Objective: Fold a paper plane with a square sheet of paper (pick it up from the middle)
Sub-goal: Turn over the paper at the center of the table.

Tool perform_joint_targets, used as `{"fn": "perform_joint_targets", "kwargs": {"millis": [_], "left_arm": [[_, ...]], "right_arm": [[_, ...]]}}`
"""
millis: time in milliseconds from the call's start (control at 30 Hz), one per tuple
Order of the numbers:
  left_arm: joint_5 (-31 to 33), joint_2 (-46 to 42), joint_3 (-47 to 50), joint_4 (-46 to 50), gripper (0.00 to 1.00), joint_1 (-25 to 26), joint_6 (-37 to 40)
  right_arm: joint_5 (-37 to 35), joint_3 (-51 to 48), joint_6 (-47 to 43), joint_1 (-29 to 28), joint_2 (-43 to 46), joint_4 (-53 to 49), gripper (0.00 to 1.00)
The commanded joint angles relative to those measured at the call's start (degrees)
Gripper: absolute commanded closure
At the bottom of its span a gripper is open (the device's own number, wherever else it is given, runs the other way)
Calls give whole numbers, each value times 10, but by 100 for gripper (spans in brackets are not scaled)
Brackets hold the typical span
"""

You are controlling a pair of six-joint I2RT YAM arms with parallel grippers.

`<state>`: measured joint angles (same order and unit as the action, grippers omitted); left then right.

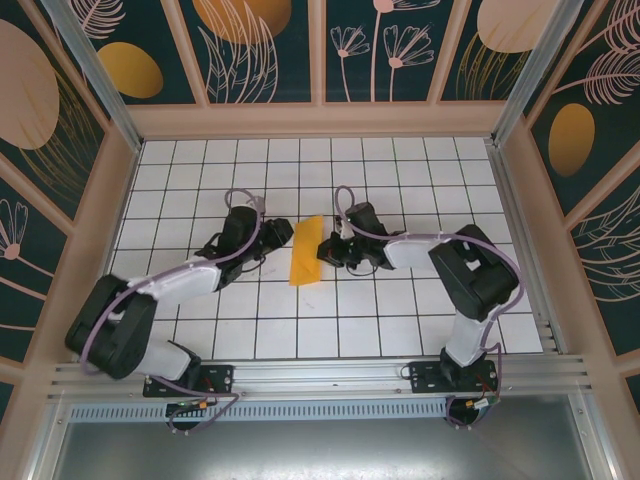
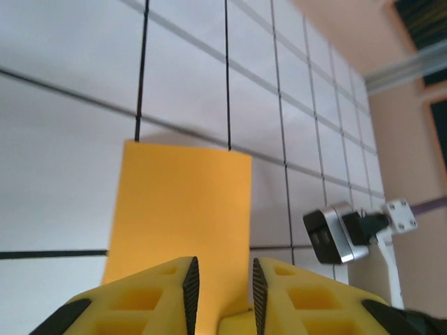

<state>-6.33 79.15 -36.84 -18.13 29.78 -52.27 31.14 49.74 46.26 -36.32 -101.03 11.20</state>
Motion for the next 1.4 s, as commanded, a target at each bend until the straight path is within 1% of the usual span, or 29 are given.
{"fn": "perform_joint_targets", "kwargs": {"millis": [0,33,133,267,367,400,467,533,633,733,833,900,933,967,1033,1067,1133,1167,1233,1267,1300,1367], "left_arm": [[102,-66,19,56,67,-2,5],[118,-84,24,64,66,-2,7],[171,-146,38,93,63,-2,14],[230,-214,53,131,58,-2,22],[271,-254,64,161,53,-2,24],[286,-270,68,171,52,-3,23],[310,-297,73,190,51,-2,27],[334,-320,75,215,49,-2,29],[360,-348,72,259,48,-2,32],[366,-380,70,288,46,-3,37],[356,-415,71,304,46,-3,50],[352,-438,68,326,46,-2,55],[350,-449,68,335,45,-2,57],[344,-459,69,342,44,-2,63],[337,-475,70,361,44,-3,70],[332,-481,72,367,42,-2,74],[299,-485,76,363,40,-3,89],[279,-481,75,365,40,-2,94],[228,-469,74,363,39,-2,96],[199,-461,77,358,39,-2,96],[174,-453,81,353,39,-2,92],[115,-440,97,324,39,-3,84]], "right_arm": [[-28,13,-52,5,68,-64,97],[-48,21,-65,5,82,-99,97],[-145,53,-114,5,133,-232,97],[-364,124,-147,-2,173,-456,95],[-536,185,-128,-22,162,-621,95],[-581,203,-112,-30,151,-671,96],[-629,234,-85,-48,123,-741,96],[-651,256,-61,-73,90,-774,97],[-637,292,-45,-114,16,-772,97],[-616,359,-24,-153,-90,-783,96],[-562,429,-39,-180,-184,-758,92],[-477,464,-61,-189,-220,-700,89],[-449,477,-63,-192,-224,-673,87],[-412,484,-67,-198,-217,-630,82],[-331,456,-75,-201,-179,-522,68],[-302,429,-73,-198,-151,-472,64],[-276,366,-62,-185,-100,-396,55],[-261,329,-58,-174,-70,-363,54],[-229,242,-56,-153,-15,-280,54],[-201,193,-50,-139,13,-231,55],[-169,150,-44,-124,34,-182,56],[-143,89,-36,-104,60,-121,63]]}}
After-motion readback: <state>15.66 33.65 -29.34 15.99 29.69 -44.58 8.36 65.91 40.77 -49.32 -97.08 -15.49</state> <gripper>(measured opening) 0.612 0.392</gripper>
